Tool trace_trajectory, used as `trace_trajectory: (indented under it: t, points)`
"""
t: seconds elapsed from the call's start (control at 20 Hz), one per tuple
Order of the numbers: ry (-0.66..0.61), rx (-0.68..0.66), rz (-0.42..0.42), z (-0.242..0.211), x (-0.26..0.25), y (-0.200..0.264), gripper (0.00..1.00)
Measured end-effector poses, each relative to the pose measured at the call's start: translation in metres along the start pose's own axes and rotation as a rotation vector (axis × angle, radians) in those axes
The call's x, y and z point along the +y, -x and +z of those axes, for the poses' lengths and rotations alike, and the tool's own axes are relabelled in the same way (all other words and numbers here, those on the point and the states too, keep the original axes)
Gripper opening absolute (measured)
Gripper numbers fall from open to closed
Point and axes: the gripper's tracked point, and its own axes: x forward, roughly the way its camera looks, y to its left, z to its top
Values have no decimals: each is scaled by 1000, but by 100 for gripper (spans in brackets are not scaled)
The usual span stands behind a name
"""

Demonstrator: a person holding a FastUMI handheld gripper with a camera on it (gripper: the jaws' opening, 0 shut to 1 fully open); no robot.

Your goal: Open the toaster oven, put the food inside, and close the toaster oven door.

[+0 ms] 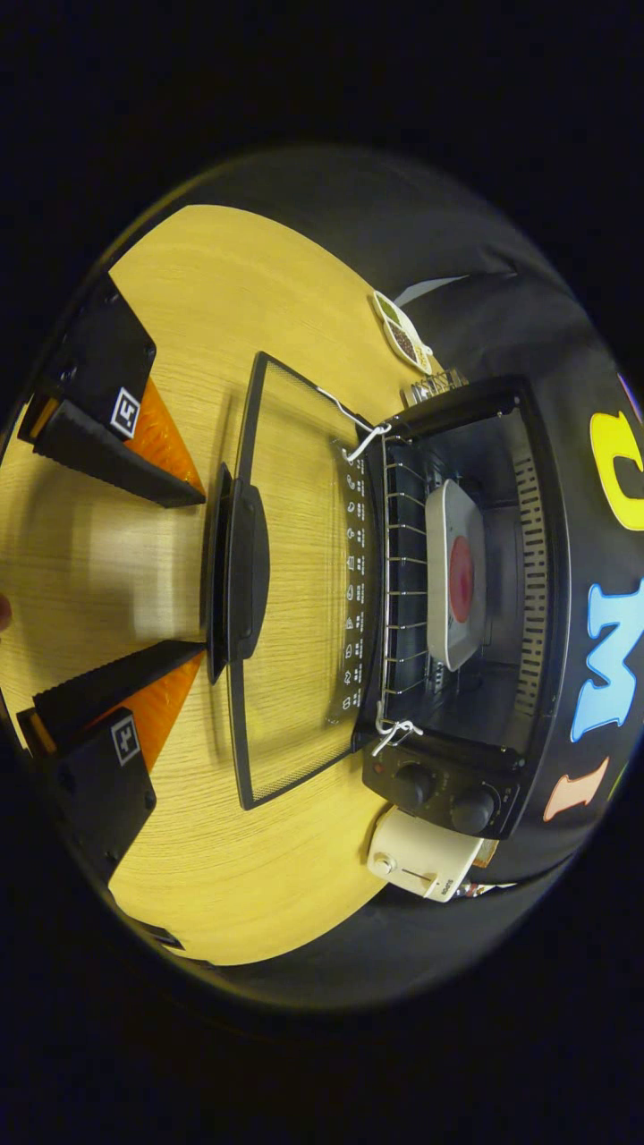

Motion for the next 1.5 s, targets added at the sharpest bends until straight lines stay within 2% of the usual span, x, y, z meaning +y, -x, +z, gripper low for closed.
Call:
trace_trajectory:
  t: [0.1,0.3,0.65,1.3,1.5]
  points:
    - [-32,-16,-12,2,2,1,96]
    - [-1,-77,-42,10,2,14,96]
    - [-30,-132,-13,36,4,40,96]
    - [64,-382,-28,160,-2,70,96]
    - [83,-461,-10,176,-3,95,96]
